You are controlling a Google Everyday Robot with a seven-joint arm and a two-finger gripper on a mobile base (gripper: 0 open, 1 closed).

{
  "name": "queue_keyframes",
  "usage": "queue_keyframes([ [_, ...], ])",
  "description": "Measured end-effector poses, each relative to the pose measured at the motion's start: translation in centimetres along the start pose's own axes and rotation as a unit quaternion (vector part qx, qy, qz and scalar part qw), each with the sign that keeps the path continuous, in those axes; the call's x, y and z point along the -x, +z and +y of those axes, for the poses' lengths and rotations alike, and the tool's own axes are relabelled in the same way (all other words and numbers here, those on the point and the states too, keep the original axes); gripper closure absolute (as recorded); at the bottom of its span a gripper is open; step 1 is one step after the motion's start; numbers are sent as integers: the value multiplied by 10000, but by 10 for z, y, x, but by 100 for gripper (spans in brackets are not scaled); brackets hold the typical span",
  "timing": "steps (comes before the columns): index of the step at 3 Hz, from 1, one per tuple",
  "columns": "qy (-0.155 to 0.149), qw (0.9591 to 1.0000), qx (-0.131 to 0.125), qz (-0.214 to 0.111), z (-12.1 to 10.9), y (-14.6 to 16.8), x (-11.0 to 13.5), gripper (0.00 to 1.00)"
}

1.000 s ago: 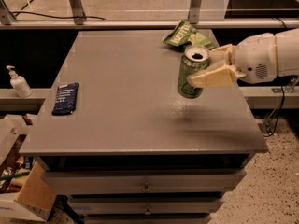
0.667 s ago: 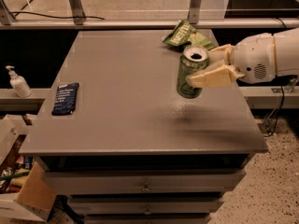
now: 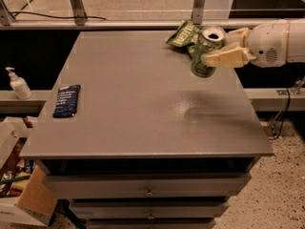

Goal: Move green can near green jalapeno chip bag

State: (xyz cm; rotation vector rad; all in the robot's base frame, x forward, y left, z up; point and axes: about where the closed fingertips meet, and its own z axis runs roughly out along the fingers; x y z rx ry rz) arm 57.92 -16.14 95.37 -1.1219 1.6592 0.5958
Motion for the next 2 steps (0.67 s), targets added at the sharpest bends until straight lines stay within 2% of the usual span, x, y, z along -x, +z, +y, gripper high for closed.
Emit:
queue_keyframes([
  [1, 235, 9984, -461, -216, -62, -8, -7, 100],
  [2, 452, 9959, -757, -206, -106, -9, -21, 100],
])
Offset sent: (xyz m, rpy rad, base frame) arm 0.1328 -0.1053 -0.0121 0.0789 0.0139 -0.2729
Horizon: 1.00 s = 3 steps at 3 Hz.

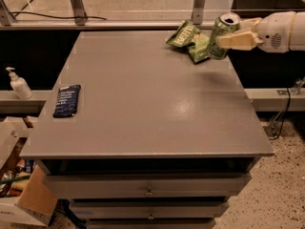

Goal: Move green can near green jalapeno chip bag

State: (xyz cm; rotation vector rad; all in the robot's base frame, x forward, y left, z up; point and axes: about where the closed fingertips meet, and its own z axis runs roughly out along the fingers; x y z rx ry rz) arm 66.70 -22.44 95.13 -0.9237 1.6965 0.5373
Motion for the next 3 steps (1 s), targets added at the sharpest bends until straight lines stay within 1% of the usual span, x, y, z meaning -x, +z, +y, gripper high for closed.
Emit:
queue_keyframes([
  [1, 109, 9997, -193, 139, -27, 4, -13, 100],
  [2, 168, 9988, -312, 328, -45, 7, -27, 100],
  [3, 228, 9982, -345, 441, -54, 12, -40, 100],
])
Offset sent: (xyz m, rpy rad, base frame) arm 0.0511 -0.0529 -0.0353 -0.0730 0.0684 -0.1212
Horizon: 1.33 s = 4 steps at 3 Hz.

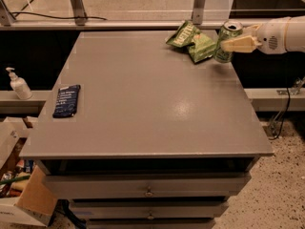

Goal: Move green can near green jalapeno chip bag

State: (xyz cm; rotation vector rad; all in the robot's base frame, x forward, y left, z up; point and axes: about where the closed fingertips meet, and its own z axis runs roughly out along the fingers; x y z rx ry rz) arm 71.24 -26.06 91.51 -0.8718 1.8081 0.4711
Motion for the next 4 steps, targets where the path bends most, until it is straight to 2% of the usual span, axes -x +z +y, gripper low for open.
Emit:
queue_keyframes([
  [2, 147, 9998, 68, 79, -12, 22, -12, 100],
  [3, 267, 9995, 114, 100, -14, 29, -16, 82],
  [4, 341, 9992, 142, 129, -14, 33, -21, 59],
])
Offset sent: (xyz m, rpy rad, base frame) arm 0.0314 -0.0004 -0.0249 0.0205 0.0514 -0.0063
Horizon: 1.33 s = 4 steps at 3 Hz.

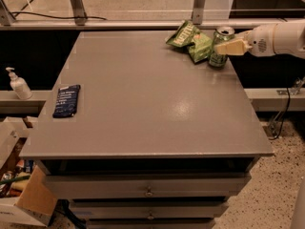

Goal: Move green can near green jalapeno chip bag

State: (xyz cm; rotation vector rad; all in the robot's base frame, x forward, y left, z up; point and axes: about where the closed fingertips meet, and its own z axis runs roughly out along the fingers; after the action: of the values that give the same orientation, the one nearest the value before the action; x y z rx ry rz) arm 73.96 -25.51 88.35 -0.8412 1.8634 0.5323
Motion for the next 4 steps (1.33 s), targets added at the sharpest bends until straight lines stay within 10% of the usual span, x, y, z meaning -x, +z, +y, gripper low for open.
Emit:
queue_keyframes([
  [2, 61, 10000, 32, 61, 2, 1, -8, 12],
  [4, 49, 9999, 63, -110, 7, -11, -4, 0],
])
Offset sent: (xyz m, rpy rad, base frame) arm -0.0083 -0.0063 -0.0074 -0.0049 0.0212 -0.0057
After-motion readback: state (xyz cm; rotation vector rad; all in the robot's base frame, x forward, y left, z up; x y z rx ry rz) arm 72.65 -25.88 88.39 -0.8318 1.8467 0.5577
